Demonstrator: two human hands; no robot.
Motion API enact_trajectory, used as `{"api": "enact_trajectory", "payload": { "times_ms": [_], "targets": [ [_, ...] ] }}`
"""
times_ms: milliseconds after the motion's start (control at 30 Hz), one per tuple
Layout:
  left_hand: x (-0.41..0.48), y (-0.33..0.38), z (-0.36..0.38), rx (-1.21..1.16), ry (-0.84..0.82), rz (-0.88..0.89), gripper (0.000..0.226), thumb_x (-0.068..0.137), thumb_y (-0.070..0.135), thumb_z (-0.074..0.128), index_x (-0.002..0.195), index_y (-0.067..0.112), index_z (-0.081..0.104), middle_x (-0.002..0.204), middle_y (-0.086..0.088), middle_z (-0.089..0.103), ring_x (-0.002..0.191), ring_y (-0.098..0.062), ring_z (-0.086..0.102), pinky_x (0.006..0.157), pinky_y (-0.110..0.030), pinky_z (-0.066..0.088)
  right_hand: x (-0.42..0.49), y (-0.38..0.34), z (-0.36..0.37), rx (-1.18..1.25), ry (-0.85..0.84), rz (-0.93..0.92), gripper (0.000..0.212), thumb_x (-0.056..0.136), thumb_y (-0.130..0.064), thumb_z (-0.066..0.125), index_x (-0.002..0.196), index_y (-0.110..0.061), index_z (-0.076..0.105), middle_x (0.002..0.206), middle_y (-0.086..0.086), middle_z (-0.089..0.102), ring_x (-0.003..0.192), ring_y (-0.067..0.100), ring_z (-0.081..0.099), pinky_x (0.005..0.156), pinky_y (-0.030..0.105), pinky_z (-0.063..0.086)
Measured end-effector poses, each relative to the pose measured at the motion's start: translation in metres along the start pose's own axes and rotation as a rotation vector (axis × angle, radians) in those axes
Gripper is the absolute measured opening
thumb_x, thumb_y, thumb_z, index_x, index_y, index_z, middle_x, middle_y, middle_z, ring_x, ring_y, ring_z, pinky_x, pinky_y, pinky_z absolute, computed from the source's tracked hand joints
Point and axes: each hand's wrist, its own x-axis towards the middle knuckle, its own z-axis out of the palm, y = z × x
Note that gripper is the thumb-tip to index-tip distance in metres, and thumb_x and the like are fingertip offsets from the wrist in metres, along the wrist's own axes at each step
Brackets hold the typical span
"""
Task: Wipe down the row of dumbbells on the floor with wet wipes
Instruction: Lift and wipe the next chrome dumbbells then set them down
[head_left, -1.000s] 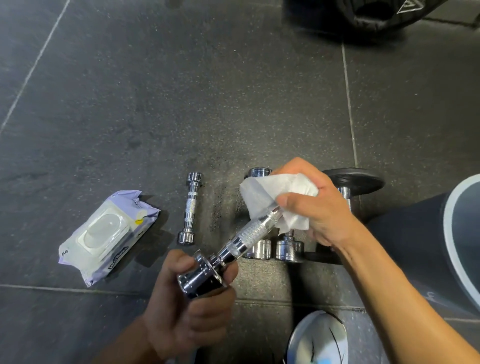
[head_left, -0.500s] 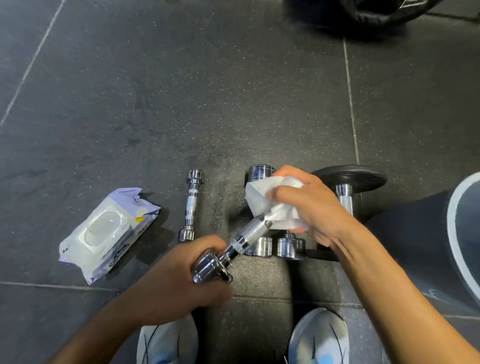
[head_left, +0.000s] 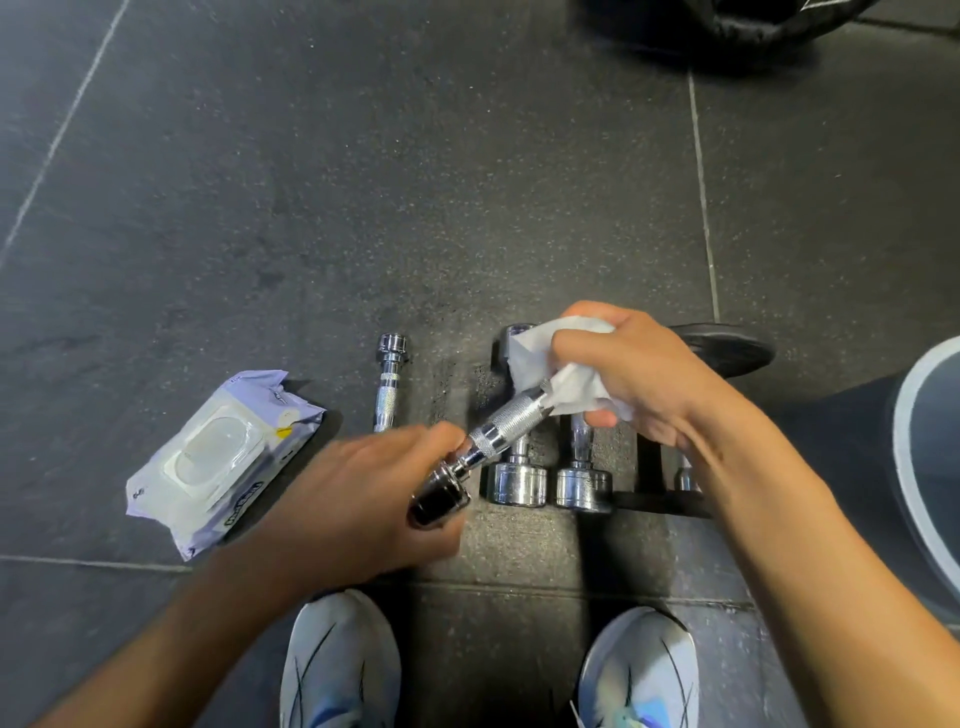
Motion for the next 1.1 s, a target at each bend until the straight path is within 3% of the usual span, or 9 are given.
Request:
{"api": "enact_trajectory", "payload": {
  "times_ms": [67, 167, 367, 433, 533, 733, 867, 967, 1100],
  "targets": [
    [0.001, 0.001, 0.002, 0.252, 0.072, 0.036, 0.042, 0.072, 0.049, 0.060, 0.109, 0.029, 0.058, 0.085, 0.007, 0.062, 0.072, -0.023, 0.063, 0.059, -0.031, 0.040, 0.001, 0.002, 0.003, 0.009, 0.016, 0.065, 0.011, 0.082, -0.002, 0.059, 0.081, -0.012, 0.062, 0.058, 0.004, 0.059, 0.040, 0.015, 0.050, 0.042, 0.018, 0.030],
    [0.003, 0.003, 0.000, 0.001, 0.041, -0.123, 0.039, 0.070, 0.053, 0.062, 0.105, 0.038, 0.056, 0.081, 0.016, 0.061, 0.074, -0.010, 0.061, 0.061, -0.024, 0.038, 0.000, 0.006, 0.004, 0.048, 0.023, 0.051, 0.014, 0.080, 0.001, 0.058, 0.078, -0.013, 0.060, 0.063, 0.009, 0.054, 0.040, 0.017, 0.046, 0.041, 0.018, 0.031],
    [-0.004, 0.024, 0.021, -2.165, -0.604, -0.341, 0.043, 0.081, 0.043, 0.058, 0.105, 0.006, 0.057, 0.061, -0.004, 0.051, 0.047, -0.014, 0.038, 0.047, -0.024, 0.030, -0.014, 0.010, -0.012, 0.348, -0.208, -0.209, 0.022, 0.070, 0.003, 0.067, 0.084, -0.011, 0.056, 0.064, 0.004, 0.058, 0.045, 0.014, 0.054, 0.039, 0.019, 0.040],
    [-0.003, 0.027, 0.033, -2.413, -0.698, -0.322, 0.045, 0.087, 0.048, 0.045, 0.108, 0.009, 0.053, 0.061, 0.000, 0.044, 0.048, -0.013, 0.034, 0.048, -0.024, 0.033, -0.016, 0.004, -0.011, 0.334, -0.162, -0.268, 0.021, 0.069, -0.003, 0.071, 0.081, -0.014, 0.058, 0.064, 0.003, 0.056, 0.046, 0.014, 0.053, 0.039, 0.019, 0.040],
    [0.000, 0.026, 0.026, -2.108, -0.552, -0.263, 0.041, 0.089, 0.044, 0.059, 0.109, 0.008, 0.055, 0.068, -0.005, 0.052, 0.052, -0.013, 0.036, 0.051, -0.027, 0.028, -0.012, -0.004, -0.003, 0.209, 0.067, -0.289, 0.007, 0.081, -0.006, 0.066, 0.078, -0.011, 0.063, 0.064, 0.007, 0.051, 0.048, 0.017, 0.046, 0.043, 0.019, 0.030],
    [-0.007, 0.035, 0.018, -0.209, -0.001, -0.210, 0.041, 0.078, 0.052, 0.070, 0.108, 0.043, 0.045, 0.089, 0.018, 0.058, 0.079, -0.005, 0.055, 0.069, -0.028, 0.048, -0.003, -0.004, 0.017, 0.097, 0.373, -0.205, 0.016, 0.081, -0.011, 0.060, 0.083, 0.002, 0.069, 0.062, 0.014, 0.057, 0.049, 0.025, 0.048, 0.041, 0.027, 0.034],
    [-0.007, 0.051, 0.029, -0.409, 0.013, -0.381, 0.038, 0.073, 0.045, 0.076, 0.101, 0.040, 0.050, 0.079, 0.010, 0.064, 0.067, -0.007, 0.057, 0.058, -0.023, 0.045, -0.003, -0.004, 0.026, 0.001, 0.381, -0.217, 0.022, 0.083, -0.016, 0.057, 0.080, -0.015, 0.079, 0.060, 0.004, 0.060, 0.048, 0.020, 0.051, 0.042, 0.025, 0.036],
    [0.004, 0.041, 0.021, -0.583, -0.230, -0.364, 0.038, 0.078, 0.052, 0.074, 0.096, 0.023, 0.057, 0.080, -0.002, 0.067, 0.064, -0.010, 0.056, 0.067, -0.041, 0.050, -0.007, -0.007, 0.028, -0.060, 0.326, -0.216, 0.026, 0.084, -0.017, 0.057, 0.080, -0.024, 0.082, 0.057, -0.005, 0.060, 0.050, 0.013, 0.051, 0.043, 0.022, 0.038],
    [0.030, 0.041, 0.026, -0.853, -0.327, -0.331, 0.017, 0.089, 0.035, 0.076, 0.095, 0.022, 0.067, 0.081, 0.000, 0.069, 0.078, -0.009, 0.064, 0.076, -0.029, 0.050, -0.010, -0.010, 0.033, -0.178, 0.298, -0.300, 0.027, 0.082, -0.020, 0.060, 0.072, -0.034, 0.081, 0.057, -0.012, 0.065, 0.056, 0.006, 0.054, 0.053, 0.023, 0.041]
  ]
}}
